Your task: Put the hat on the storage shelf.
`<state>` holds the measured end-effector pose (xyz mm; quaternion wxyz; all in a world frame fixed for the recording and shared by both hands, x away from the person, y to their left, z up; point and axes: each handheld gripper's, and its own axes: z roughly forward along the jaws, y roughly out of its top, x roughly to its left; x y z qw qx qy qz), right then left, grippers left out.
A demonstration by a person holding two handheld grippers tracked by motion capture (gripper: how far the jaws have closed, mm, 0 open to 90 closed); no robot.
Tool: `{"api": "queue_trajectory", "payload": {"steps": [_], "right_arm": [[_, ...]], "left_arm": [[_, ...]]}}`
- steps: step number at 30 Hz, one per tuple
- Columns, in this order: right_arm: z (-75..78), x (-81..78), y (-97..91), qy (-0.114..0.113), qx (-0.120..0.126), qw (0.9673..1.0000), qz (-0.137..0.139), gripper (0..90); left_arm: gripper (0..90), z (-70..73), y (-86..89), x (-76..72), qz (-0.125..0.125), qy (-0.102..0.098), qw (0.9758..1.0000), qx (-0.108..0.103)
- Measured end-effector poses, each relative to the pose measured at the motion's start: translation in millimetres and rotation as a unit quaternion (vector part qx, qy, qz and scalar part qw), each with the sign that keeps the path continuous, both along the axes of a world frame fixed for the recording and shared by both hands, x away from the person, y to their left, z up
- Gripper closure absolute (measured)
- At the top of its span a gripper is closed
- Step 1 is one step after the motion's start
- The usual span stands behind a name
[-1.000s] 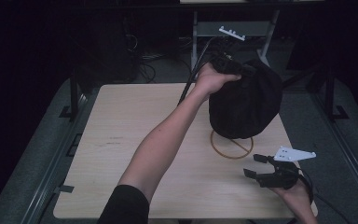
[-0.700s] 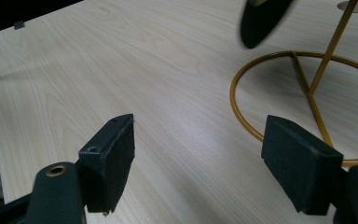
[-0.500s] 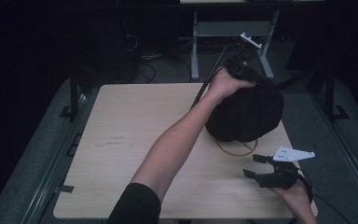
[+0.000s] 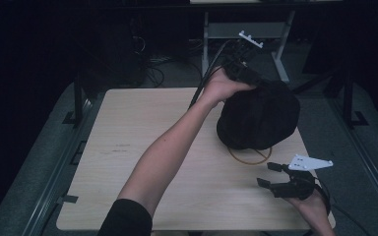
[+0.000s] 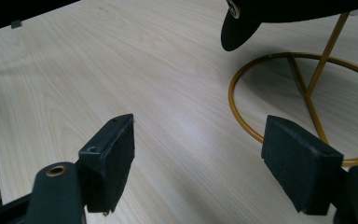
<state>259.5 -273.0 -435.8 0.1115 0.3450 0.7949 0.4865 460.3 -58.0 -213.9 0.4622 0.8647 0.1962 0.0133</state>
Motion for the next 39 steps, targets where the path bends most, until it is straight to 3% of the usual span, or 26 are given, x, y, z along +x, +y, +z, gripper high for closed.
{"api": "queue_trajectory", "payload": {"steps": [17,27,33,39], "right_arm": [[0.2,1.1,0.5,0.001,-0.001,1.0,-0.004,24.4],[0.1,1.3,3.7,0.001,-0.003,1.0,-0.005,23.9],[-0.6,2.0,5.6,0.002,-0.006,1.0,-0.004,23.8],[-0.9,2.4,6.0,0.003,-0.006,1.0,-0.005,23.4]], "left_arm": [[42.5,-7.1,32.1,-5.7,0.015,-0.003,0.9999,0.005],[42.0,-7.3,52.7,-9.9,0.027,-0.005,0.9996,-0.003],[40.6,-8.7,68.3,-10.2,0.031,-0.011,0.9994,0.005],[40.4,-15.2,84.1,-13.8,0.045,-0.004,0.999,0.001]]}}
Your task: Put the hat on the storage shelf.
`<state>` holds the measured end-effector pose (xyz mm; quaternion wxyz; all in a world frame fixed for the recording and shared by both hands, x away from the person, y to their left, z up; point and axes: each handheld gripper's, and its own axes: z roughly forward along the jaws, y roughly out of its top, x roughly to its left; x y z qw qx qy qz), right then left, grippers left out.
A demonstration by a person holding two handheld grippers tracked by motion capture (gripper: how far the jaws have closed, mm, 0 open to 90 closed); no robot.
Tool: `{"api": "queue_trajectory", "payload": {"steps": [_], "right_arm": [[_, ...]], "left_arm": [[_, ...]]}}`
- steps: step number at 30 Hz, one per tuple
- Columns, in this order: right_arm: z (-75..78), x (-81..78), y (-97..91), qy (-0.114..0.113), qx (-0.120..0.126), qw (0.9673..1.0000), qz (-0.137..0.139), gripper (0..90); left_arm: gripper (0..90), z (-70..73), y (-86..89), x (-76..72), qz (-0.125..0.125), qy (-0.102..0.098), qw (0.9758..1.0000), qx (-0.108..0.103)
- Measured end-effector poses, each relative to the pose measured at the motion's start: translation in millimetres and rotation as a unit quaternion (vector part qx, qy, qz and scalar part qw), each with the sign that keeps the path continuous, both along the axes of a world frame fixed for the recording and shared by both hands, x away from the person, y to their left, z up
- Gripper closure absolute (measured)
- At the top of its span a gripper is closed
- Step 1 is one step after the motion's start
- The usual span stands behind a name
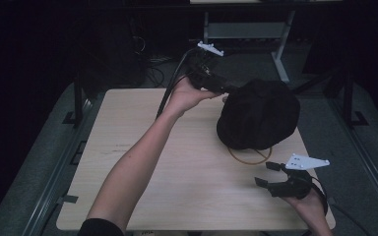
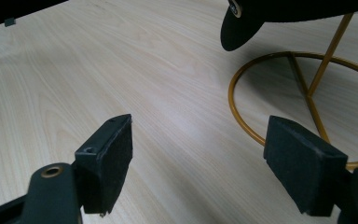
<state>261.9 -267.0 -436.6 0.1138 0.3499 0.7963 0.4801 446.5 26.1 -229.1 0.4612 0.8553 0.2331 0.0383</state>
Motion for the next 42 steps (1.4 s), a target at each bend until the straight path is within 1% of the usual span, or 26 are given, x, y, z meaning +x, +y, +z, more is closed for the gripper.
{"api": "queue_trajectory", "payload": {"steps": [1,3,6,9,11,14,21,23,24,26,29,39,42], "right_arm": [[0.0,0.0,0.1,0.0,0.0,1.0,0.0,23.3],[0.0,0.1,0.4,0.0,0.0,1.0,0.0,23.2],[0.4,0.2,0.8,0.002,0.002,1.0,-0.002,23.2],[0.0,0.6,2.3,0.002,0.002,1.0,0.001,23.2],[-0.5,1.3,3.4,0.002,0.0,1.0,0.003,23.2],[-1.1,2.1,4.3,0.001,-0.002,1.0,0.002,23.2],[-2.4,2.1,4.7,0.007,-0.001,1.0,-0.001,23.1],[-3.1,2.1,5.6,0.008,-0.003,1.0,0.001,23.1],[-3.3,2.2,6.1,0.008,-0.004,1.0,0.001,23.1],[-3.8,2.6,7.3,0.009,-0.005,0.9999,0.002,23.1],[-4.2,3.3,9.6,0.009,-0.007,0.9999,0.005,23.0],[-4.7,3.9,10.6,0.012,-0.01,0.9999,0.005,22.7],[-5.2,4.1,9.2,0.013,-0.009,0.9999,0.006,22.7]], "left_arm": [[40.2,-1.8,2.8,-0.4,0.002,0.0,1.0,0.002],[40.0,-5.7,8.1,-1.5,0.007,0.003,1.0,-0.003],[38.6,-12.1,15.2,-2.2,0.008,0.013,0.9999,-0.004],[37.5,-17.9,22.2,-2.4,0.011,0.017,0.9998,-0.008],[36.8,-21.3,26.4,-2.4,0.014,0.018,0.9997,-0.004],[37.4,-27.2,32.8,-2.7,0.012,0.029,0.9995,-0.01],[34.7,-39.8,45.8,-10.0,0.02,0.023,0.9995,0.001],[34.0,-42.8,50.8,-12.7,0.019,0.023,0.9995,0.002],[34.0,-44.2,53.2,-14.4,0.019,0.021,0.9996,0.001],[32.9,-46.3,58.2,-17.7,0.024,0.012,0.9996,0.008],[32.3,-49.9,66.9,-21.7,0.03,0.008,0.9995,0.007],[30.4,-67.1,92.4,-32.5,0.046,0.01,0.9989,0.01],[29.7,-73.2,97.5,-36.2,0.045,0.015,0.9988,0.009]]}}
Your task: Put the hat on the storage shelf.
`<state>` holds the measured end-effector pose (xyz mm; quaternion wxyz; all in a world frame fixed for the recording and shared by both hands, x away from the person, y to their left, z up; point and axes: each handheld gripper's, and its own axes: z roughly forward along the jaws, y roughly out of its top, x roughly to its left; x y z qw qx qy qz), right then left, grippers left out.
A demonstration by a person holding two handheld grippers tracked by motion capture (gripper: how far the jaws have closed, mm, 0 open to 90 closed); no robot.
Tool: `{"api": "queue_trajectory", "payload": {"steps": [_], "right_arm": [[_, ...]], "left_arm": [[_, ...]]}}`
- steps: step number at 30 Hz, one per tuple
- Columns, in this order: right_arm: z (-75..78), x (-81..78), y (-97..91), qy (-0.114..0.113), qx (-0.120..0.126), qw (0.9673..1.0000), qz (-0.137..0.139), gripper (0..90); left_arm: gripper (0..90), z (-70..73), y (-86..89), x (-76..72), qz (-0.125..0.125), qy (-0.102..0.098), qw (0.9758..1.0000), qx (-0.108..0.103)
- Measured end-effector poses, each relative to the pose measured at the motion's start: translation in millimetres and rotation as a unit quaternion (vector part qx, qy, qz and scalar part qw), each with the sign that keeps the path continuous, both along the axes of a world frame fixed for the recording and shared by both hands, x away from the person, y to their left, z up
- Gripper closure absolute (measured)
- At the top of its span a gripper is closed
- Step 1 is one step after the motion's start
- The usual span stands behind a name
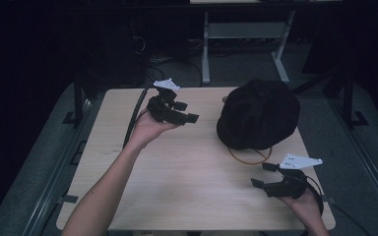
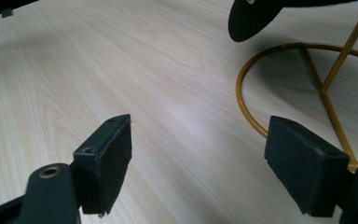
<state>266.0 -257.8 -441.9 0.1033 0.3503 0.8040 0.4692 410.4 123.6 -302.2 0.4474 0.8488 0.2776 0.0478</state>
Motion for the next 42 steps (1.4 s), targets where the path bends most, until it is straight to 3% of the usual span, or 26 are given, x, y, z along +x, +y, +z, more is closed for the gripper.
{"api": "queue_trajectory", "payload": {"steps": [14,42], "right_arm": [[-2.3,-2.0,1.4,0.004,-0.009,1.0,0.002,22.6],[1.9,-7.0,0.5,-0.001,-0.011,0.9999,-0.009,19.4]], "left_arm": [[29.1,-16.2,16.3,-18.9,0.003,-0.003,0.9999,0.009],[28.2,-42.1,58.5,-66.8,0.012,-0.01,0.9999,-0.007]]}}
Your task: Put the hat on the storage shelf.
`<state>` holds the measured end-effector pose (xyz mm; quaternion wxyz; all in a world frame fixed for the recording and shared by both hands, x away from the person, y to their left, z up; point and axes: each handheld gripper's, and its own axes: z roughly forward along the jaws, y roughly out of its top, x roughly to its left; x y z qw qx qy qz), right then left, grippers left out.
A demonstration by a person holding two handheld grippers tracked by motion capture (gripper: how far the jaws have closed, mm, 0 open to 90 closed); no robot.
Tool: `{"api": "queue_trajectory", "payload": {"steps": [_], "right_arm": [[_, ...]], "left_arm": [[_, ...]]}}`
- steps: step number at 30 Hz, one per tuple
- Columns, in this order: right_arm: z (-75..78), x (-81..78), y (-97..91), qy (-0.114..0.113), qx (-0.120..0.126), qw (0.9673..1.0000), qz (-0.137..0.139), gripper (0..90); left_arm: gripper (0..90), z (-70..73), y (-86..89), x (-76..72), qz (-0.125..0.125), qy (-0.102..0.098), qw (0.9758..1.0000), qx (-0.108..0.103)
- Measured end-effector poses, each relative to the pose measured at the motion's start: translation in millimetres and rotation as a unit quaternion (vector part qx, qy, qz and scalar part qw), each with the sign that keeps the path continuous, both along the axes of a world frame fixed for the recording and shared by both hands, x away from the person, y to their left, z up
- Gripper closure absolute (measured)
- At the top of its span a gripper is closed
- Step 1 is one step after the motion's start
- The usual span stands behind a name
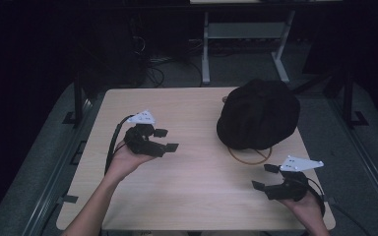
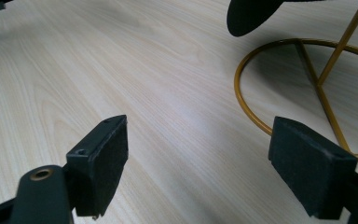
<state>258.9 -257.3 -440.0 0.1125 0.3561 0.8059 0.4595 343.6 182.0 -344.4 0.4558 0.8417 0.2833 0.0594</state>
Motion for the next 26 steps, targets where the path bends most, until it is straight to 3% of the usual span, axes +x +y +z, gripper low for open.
{"api": "queue_trajectory", "payload": {"steps": [15,22,26], "right_arm": [[-1.9,-0.6,3.4,0.004,-0.008,1.0,0.003,18.9],[-3.5,-1.0,4.3,0.005,-0.009,0.9999,0.004,18.9],[-4.5,-1.4,3.8,0.001,-0.008,1.0,0.0,19.0]], "left_arm": [[28.2,-30.0,30.5,-19.1,0.025,0.011,0.9996,0.001],[27.3,-44.4,37.9,-34.7,0.036,-0.001,0.9993,0.011],[27.1,-58.0,44.2,-46.9,0.042,-0.007,0.9991,0.0]]}}
